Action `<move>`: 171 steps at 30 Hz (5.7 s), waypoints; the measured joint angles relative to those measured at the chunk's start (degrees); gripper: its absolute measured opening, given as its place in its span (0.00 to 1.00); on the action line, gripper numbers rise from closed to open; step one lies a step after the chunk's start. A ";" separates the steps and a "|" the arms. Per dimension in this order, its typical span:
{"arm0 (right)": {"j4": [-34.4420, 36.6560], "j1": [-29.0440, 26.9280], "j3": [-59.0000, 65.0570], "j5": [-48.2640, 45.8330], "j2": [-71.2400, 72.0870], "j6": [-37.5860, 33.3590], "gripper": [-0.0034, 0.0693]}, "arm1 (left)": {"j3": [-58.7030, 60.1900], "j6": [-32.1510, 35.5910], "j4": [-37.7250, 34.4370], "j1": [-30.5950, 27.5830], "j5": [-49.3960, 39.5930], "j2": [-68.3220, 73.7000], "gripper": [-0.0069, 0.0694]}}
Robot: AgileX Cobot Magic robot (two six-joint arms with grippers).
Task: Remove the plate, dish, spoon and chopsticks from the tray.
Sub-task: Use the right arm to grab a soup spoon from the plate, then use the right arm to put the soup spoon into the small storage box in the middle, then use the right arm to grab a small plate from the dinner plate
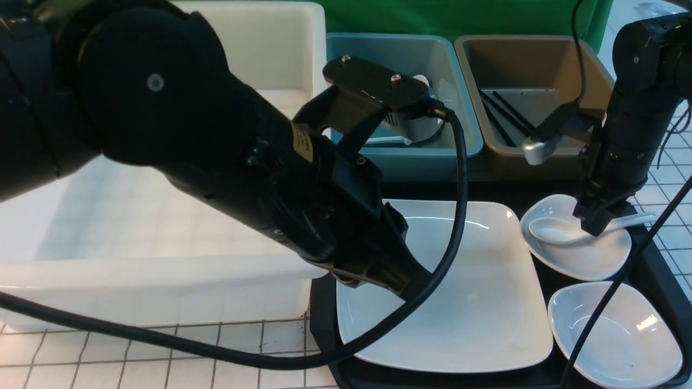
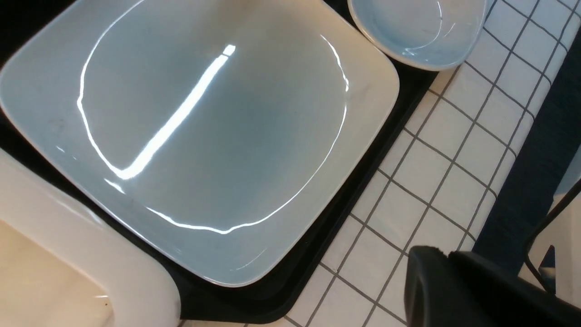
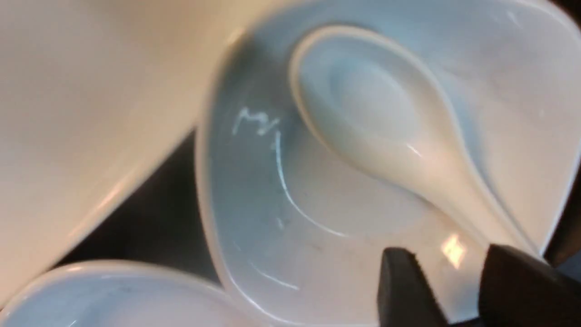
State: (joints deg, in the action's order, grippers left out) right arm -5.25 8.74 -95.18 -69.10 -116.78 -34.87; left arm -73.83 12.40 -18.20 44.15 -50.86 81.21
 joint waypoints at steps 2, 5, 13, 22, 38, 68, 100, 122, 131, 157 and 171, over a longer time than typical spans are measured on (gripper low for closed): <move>0.05 0.06 0.00 0.64 0.00 -2.22 0.66 | 0.00 0.58 0.00 0.00 0.20 0.00 0.07; -0.06 0.06 0.00 2.14 -0.18 -4.08 0.81 | 0.00 0.77 -0.05 0.00 0.41 0.00 0.07; -0.07 0.06 0.00 2.91 -3.09 -5.88 0.84 | 0.00 0.77 -0.17 0.00 1.10 0.00 0.07; -0.07 0.06 0.00 4.74 -5.63 -5.99 0.83 | 0.00 0.77 -0.19 0.00 1.75 0.00 0.07; -0.08 0.06 0.00 0.36 -4.73 -5.69 0.52 | 0.00 0.77 -0.24 0.00 3.33 0.00 0.07; 36.03 11.33 -10.99 51.42 -3.81 -2.01 0.52 | 0.00 -22.40 21.97 -4.03 22.81 2.52 0.07; 30.15 12.30 -13.72 51.61 -2.53 1.07 0.69 | 0.00 -23.65 20.10 -6.79 16.00 2.49 0.07; 12.70 4.14 5.03 0.28 30.11 18.39 0.13 | 0.00 -3.91 1.92 -3.47 -2.54 -4.15 0.07; 7.64 15.25 41.41 8.47 41.75 21.14 0.61 | 0.00 -2.81 2.44 7.12 -5.61 -3.77 0.07; -8.37 18.70 51.43 30.45 28.86 40.57 0.74 | 0.00 -4.03 3.05 8.01 -5.97 -2.13 0.07; -9.45 18.70 51.43 31.17 26.59 41.87 0.50 | 0.00 -5.09 3.05 8.01 -5.97 -2.13 0.07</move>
State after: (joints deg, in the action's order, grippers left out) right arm -14.70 27.44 -43.74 -37.93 -90.18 7.00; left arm -73.83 7.32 -15.15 52.16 -56.83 79.08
